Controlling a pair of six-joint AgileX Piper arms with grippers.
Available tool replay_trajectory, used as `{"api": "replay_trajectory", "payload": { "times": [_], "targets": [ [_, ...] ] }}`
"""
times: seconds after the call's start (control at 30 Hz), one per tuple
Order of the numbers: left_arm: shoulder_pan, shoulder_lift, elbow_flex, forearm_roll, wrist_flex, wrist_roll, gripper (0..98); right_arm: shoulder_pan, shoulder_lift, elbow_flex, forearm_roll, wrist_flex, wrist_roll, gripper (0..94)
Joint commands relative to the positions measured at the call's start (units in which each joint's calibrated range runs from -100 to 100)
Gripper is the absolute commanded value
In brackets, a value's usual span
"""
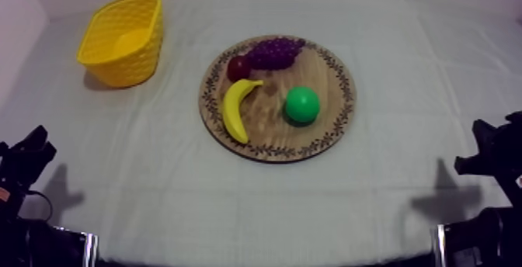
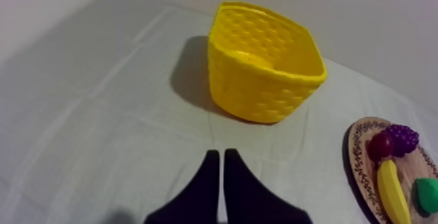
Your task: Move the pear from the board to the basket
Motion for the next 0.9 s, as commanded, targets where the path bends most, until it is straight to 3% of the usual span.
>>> {"api": "replay_trajectory", "payload": {
  "times": [0.0,0.23,0.4,0.63,0.87],
  "targets": [
    [0.0,0.0,0.0,-0.01,0.0,0.0,0.1,0.0,0.0,0.0,0.0,0.0,0.0,0.3],
    [0.0,0.0,0.0,-0.01,0.0,0.0,0.1,0.0,0.0,0.0,0.0,0.0,0.0,0.3],
    [1.8,0.2,0.5,-1.01,-5.3,-2.9,0.1,0.0,0.0,0.0,0.0,0.0,0.0,0.3],
    [6.6,11.6,-7.1,-5.29,-11.3,-3.3,0.1,0.0,0.0,0.0,0.0,0.0,0.0,0.3],
    [11.9,33.7,-29.5,-13.39,-9.0,-0.2,0.1,0.0,0.0,0.0,0.0,0.0,0.0,0.3]
  ]
}}
